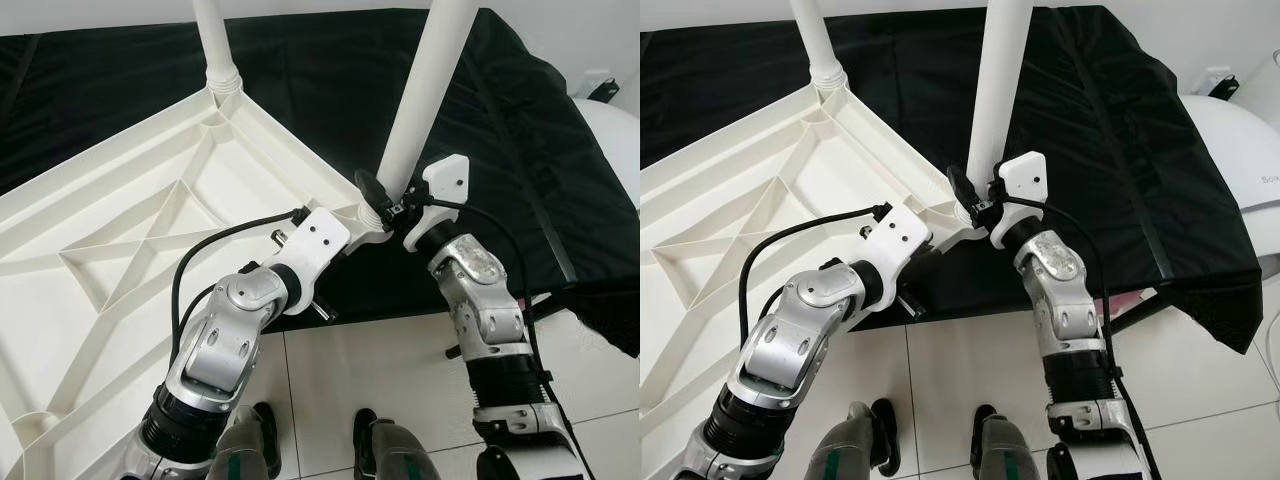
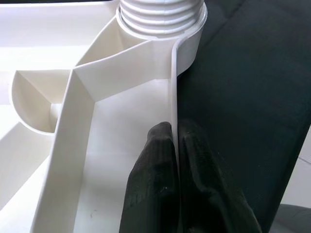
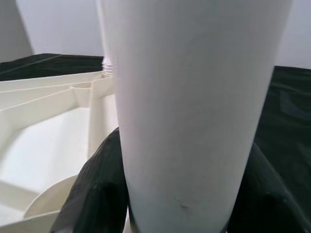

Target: Building children table

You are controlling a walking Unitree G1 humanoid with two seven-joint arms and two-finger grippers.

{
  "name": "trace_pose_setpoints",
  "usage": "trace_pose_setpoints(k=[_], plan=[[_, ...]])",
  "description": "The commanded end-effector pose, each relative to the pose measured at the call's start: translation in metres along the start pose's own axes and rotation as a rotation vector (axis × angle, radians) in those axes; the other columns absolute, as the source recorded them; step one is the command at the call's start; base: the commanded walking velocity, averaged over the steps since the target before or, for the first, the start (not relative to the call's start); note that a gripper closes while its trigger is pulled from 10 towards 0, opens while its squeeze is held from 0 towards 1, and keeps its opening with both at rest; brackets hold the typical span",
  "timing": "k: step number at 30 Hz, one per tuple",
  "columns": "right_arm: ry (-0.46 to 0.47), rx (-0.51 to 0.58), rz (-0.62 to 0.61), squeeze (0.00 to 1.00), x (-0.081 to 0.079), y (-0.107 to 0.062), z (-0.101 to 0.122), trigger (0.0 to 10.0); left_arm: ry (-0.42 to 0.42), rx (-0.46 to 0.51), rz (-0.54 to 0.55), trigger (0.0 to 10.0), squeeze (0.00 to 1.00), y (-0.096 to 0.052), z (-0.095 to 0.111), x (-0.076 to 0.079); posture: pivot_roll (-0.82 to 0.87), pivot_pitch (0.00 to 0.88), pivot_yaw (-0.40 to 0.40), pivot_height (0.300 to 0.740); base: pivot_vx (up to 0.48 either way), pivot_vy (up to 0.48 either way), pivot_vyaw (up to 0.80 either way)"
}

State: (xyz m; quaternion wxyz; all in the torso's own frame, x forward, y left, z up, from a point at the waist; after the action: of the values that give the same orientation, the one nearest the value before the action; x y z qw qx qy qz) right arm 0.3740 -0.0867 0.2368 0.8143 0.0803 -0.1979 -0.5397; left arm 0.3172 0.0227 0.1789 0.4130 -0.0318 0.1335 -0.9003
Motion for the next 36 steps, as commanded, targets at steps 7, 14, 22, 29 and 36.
trace_pose_setpoints(k=[7, 14, 22, 29, 36], plan=[[0.095, -0.025, -0.116, 0.0, -0.001, -0.007, -0.002, 10.0, 0.012, 0.147, 0.101, 10.0, 0.0, -0.01, 0.032, -0.008, -0.11, 0.238, -0.003, 0.74, 0.0, 0.0, 0.0], [0.096, -0.05, -0.181, 0.0, -0.012, -0.009, -0.002, 10.0, -0.005, 0.155, 0.1, 10.0, 0.0, -0.011, 0.033, -0.005, -0.11, 0.243, -0.002, 0.74, 0.0, 0.0, 0.0], [0.087, -0.068, -0.236, 0.0, -0.019, -0.009, 0.0, 10.0, -0.008, 0.154, 0.096, 10.0, 0.0, -0.011, 0.033, -0.003, -0.1, 0.245, 0.002, 0.74, 0.0, 0.0, 0.0], [0.066, -0.099, -0.285, 0.0, -0.021, -0.009, -0.004, 10.0, -0.008, 0.153, 0.09, 10.0, 0.0, -0.01, 0.033, -0.002, -0.1, 0.247, 0.007, 0.74, 0.0, 0.0, 0.0], [0.076, -0.102, -0.276, 0.0, -0.03, -0.003, -0.004, 10.0, 0.003, 0.095, 0.095, 10.0, 0.0, -0.007, 0.021, -0.003, -0.1, 0.25, 0.012, 0.74, 0.0, 0.0, 0.0]])
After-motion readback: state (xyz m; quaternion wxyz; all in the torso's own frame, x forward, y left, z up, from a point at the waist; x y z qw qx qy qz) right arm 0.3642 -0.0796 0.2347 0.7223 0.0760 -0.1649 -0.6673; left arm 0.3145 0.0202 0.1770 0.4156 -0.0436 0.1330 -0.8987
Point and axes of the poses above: a point about 5 cm out from each wrist's last joint towards the gripper, its own y axis pointing out of the wrist towards the gripper, its own z axis along the axis of the wrist's last joint, x = y × z, the point moved 6 cm from there along y, pointing out of the wrist towards the gripper, and after that the axes turned 13 degrees about -y, right-handed, at the moved point
